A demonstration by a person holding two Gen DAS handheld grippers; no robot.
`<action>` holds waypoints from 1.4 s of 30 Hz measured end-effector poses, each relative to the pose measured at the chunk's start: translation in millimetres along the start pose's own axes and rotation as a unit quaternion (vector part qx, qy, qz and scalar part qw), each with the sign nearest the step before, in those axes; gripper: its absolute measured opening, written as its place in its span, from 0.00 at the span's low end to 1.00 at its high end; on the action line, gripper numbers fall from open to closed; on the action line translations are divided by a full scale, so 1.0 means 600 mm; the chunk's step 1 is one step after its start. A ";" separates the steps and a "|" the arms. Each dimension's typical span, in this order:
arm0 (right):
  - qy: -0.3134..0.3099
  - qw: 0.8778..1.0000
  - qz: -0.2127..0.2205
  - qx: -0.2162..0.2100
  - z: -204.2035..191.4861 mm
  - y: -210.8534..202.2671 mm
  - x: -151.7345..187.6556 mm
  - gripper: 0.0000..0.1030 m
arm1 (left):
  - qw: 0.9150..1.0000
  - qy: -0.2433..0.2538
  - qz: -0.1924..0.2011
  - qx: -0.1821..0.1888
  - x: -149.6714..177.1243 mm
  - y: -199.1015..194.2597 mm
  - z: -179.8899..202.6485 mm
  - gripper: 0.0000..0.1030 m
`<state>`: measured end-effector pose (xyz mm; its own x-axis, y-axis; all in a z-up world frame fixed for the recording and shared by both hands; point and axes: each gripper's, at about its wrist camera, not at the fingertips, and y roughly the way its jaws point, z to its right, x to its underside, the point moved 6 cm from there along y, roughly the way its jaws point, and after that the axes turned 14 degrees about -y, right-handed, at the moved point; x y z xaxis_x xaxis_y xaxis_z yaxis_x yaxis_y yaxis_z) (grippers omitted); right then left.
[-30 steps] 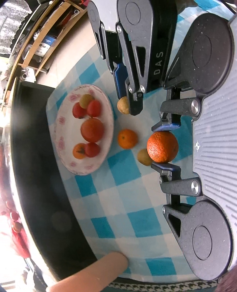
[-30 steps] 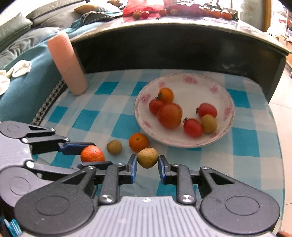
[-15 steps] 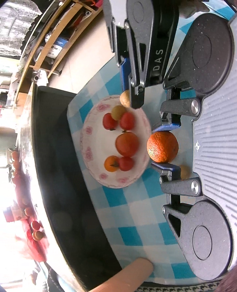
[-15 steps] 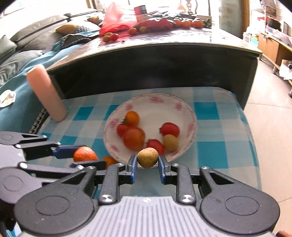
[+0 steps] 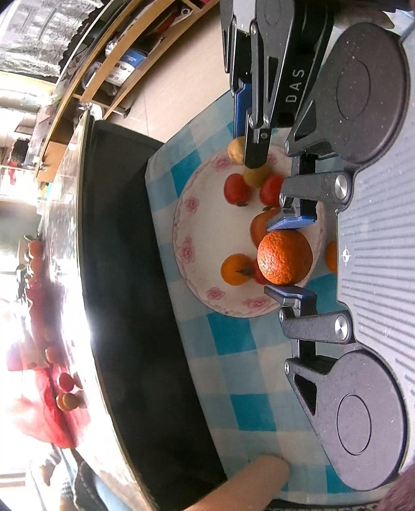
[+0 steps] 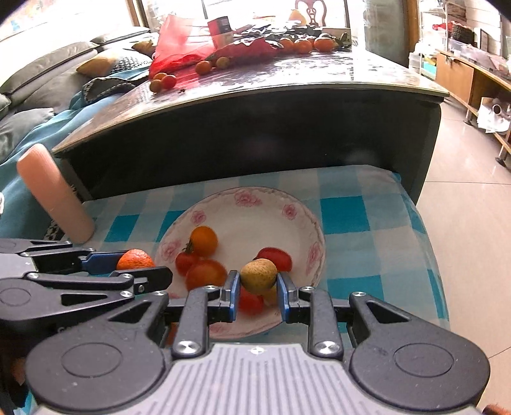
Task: Organize fruits
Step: 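Carry the mandarin and the brown fruit over the plate with both tools, then open the left tool to drop the mandarin while the right tool releases the brown fruit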
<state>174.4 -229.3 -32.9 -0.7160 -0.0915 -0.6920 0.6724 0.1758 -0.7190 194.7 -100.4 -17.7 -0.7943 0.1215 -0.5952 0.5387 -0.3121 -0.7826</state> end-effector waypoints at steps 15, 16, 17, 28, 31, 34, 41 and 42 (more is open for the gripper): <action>-0.003 1.000 -0.004 0.009 0.019 0.039 -0.017 0.39 | 1.000 -0.013 -0.004 -0.003 -0.015 0.034 -0.004 0.43; -0.003 1.000 -0.005 0.010 0.020 0.041 -0.017 0.39 | 1.000 -0.013 -0.005 -0.002 -0.014 0.035 -0.003 0.43; -0.003 1.000 -0.006 0.010 0.020 0.043 -0.016 0.39 | 1.000 -0.012 -0.006 -0.001 -0.013 0.037 -0.001 0.43; -0.007 1.000 -0.003 0.011 0.023 0.064 -0.032 0.39 | 1.000 -0.014 -0.007 -0.002 -0.019 0.048 0.001 0.43; -0.007 1.000 0.004 0.006 0.020 0.070 -0.044 0.39 | 1.000 -0.014 -0.006 -0.003 -0.019 0.051 0.002 0.45; -0.007 1.000 0.000 0.000 0.017 0.078 -0.046 0.39 | 1.000 -0.013 -0.004 -0.003 -0.021 0.052 0.001 0.48; 0.012 1.000 -0.005 -0.005 0.022 0.085 -0.041 0.39 | 1.000 -0.011 -0.003 -0.003 -0.023 0.052 -0.003 0.48; 0.013 1.000 -0.005 -0.004 0.022 0.085 -0.042 0.39 | 1.000 -0.012 -0.003 -0.004 -0.024 0.052 -0.003 0.48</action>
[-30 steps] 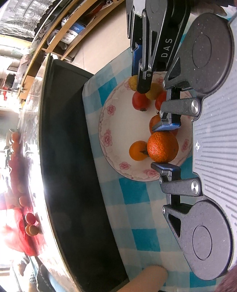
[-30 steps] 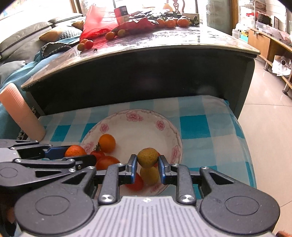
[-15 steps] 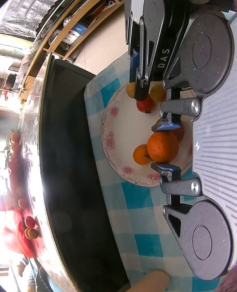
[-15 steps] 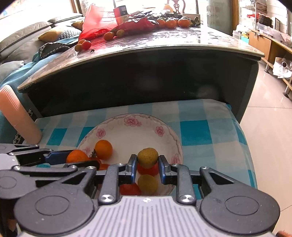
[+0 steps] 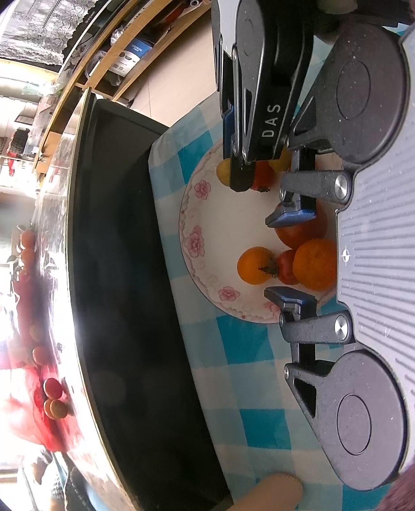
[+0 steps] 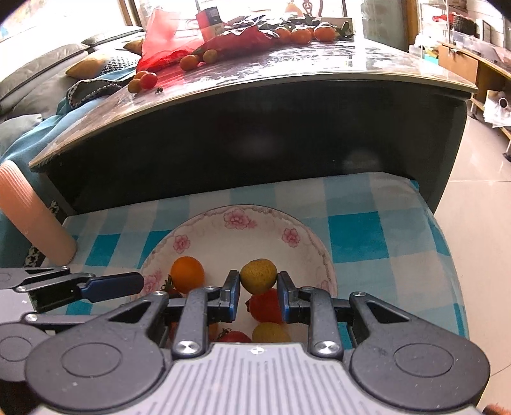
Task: Organize fruits
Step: 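Open the left tool to drop the mandarin while the right tool releases the brown fruit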
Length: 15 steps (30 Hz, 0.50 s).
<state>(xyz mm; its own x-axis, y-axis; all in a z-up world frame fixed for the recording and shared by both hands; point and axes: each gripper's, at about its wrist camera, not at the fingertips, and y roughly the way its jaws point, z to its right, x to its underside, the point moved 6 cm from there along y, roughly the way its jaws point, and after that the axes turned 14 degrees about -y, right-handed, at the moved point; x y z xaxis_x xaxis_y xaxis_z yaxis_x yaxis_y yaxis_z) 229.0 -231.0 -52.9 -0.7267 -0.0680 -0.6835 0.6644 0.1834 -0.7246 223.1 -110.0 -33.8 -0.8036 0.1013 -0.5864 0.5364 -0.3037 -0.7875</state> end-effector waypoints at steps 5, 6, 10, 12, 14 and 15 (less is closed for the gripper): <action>0.011 1.000 0.003 -0.009 0.002 -0.004 -0.002 0.39 | 1.000 -0.001 0.000 0.000 0.000 -0.001 -0.001 0.49; 0.016 1.000 0.004 -0.014 0.003 -0.005 -0.002 0.39 | 1.000 -0.002 -0.001 0.001 0.000 -0.001 -0.001 0.49; 0.022 1.000 0.007 -0.018 0.004 -0.009 -0.004 0.39 | 1.000 -0.002 0.001 0.003 -0.002 -0.003 -0.001 0.51; 0.026 0.999 0.008 -0.018 0.004 -0.011 -0.004 0.39 | 1.000 -0.002 0.002 0.002 -0.001 -0.003 -0.003 0.53; 0.026 1.000 0.007 -0.016 0.004 -0.010 -0.004 0.39 | 1.000 -0.002 0.002 0.002 -0.001 -0.004 -0.004 0.53; 0.026 0.999 0.006 -0.017 0.004 -0.010 -0.003 0.39 | 1.000 -0.002 0.003 0.002 -0.002 -0.004 -0.005 0.53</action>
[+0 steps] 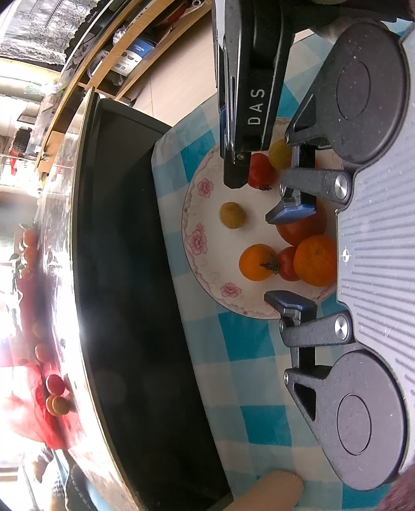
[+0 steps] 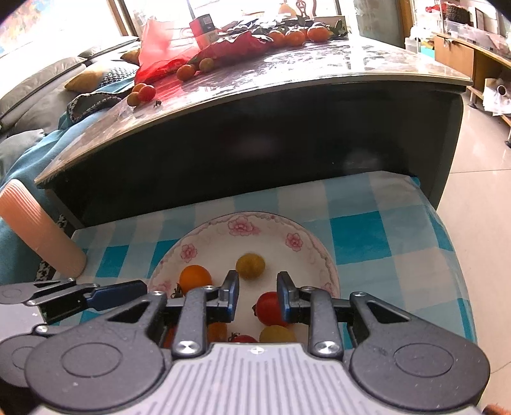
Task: Organize fruits
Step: 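Open the left tool to drop the mandarin while the right tool releases the brown fruit, then withdraw both open tools from the plate toward the last loose fruits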
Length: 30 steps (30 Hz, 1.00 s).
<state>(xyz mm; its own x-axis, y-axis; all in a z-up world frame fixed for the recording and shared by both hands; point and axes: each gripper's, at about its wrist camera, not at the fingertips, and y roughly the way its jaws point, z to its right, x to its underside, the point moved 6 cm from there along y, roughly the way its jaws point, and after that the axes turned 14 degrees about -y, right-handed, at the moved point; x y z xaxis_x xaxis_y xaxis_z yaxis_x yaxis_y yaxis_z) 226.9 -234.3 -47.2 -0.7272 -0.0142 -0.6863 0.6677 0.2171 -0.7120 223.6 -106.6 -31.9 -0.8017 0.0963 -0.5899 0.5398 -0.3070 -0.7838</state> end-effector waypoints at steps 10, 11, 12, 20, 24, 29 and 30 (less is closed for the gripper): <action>-0.011 1.000 0.000 0.002 -0.012 -0.008 0.000 0.39 | 1.000 -0.004 0.007 -0.002 -0.006 -0.014 -0.009 0.53; -0.011 1.000 0.001 0.002 -0.013 -0.009 0.000 0.39 | 1.000 -0.002 0.008 -0.003 -0.006 -0.016 -0.008 0.53; -0.012 1.000 0.001 0.002 -0.014 -0.011 0.001 0.39 | 1.000 0.000 0.009 -0.004 -0.005 -0.018 -0.008 0.53; -0.019 1.000 -0.003 0.001 -0.029 -0.030 0.010 0.39 | 1.000 -0.002 0.012 -0.004 0.007 -0.041 -0.017 0.56; -0.028 1.000 -0.012 0.004 -0.045 -0.041 0.027 0.40 | 1.000 -0.004 0.010 -0.005 0.019 -0.056 -0.024 0.56; -0.036 0.999 -0.013 0.003 -0.073 -0.057 0.040 0.40 | 1.000 0.003 0.017 -0.010 0.028 -0.081 -0.029 0.56; -0.036 0.999 -0.013 0.006 -0.078 -0.059 0.041 0.40 | 1.000 0.002 0.018 -0.014 0.029 -0.085 -0.030 0.57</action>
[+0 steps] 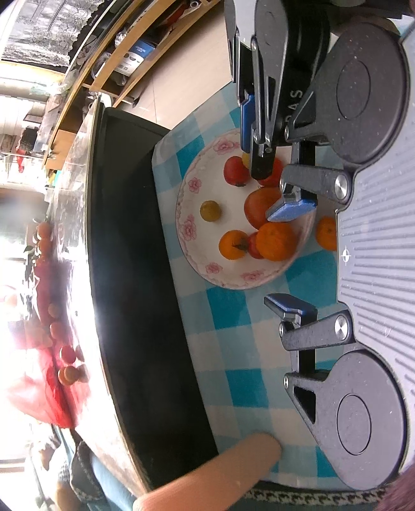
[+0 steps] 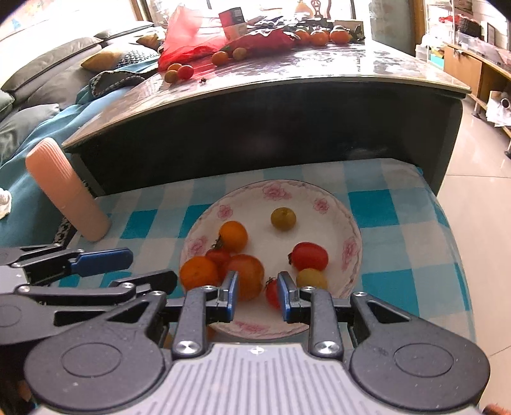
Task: Organize fruits
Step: 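Withdraw both open tools from the plate toward the last loose fruits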
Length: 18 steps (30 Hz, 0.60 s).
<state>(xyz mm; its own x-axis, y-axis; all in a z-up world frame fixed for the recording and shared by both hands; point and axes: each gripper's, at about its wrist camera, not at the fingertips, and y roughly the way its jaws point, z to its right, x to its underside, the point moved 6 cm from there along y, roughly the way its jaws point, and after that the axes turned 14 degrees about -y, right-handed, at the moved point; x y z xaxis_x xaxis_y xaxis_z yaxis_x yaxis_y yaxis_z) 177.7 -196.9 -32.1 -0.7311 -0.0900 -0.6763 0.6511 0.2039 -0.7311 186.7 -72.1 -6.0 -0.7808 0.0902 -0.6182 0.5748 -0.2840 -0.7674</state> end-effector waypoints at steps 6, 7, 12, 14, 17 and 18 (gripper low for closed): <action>0.008 1.000 -0.004 -0.011 -0.026 -0.009 0.015 0.40 | 1.000 -0.004 -0.004 -0.008 0.015 -0.018 -0.016 0.57; 0.009 1.000 -0.005 -0.012 -0.030 -0.011 0.019 0.40 | 1.000 -0.002 -0.004 -0.009 0.017 -0.021 -0.017 0.57; 0.009 1.000 -0.014 -0.024 -0.052 -0.015 0.036 0.40 | 1.000 0.006 -0.008 -0.013 0.038 -0.037 -0.028 0.57; 0.006 0.999 -0.019 -0.028 -0.061 -0.014 0.043 0.40 | 1.000 0.007 -0.011 -0.015 0.047 -0.042 -0.034 0.57; -0.001 0.999 -0.027 -0.035 -0.075 -0.009 0.052 0.40 | 1.000 0.009 -0.016 -0.017 0.059 -0.047 -0.043 0.58; -0.003 0.999 -0.029 -0.037 -0.078 -0.006 0.054 0.40 | 1.000 0.011 -0.019 -0.017 0.064 -0.048 -0.047 0.59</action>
<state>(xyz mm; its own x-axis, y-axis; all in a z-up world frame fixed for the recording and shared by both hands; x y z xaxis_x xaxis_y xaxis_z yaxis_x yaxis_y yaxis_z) 142.0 -154.7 -46.8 -0.7660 -0.1102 -0.6333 0.5904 0.2691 -0.7609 147.2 -33.6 -12.4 -0.7969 0.1206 -0.5919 0.5535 -0.2466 -0.7955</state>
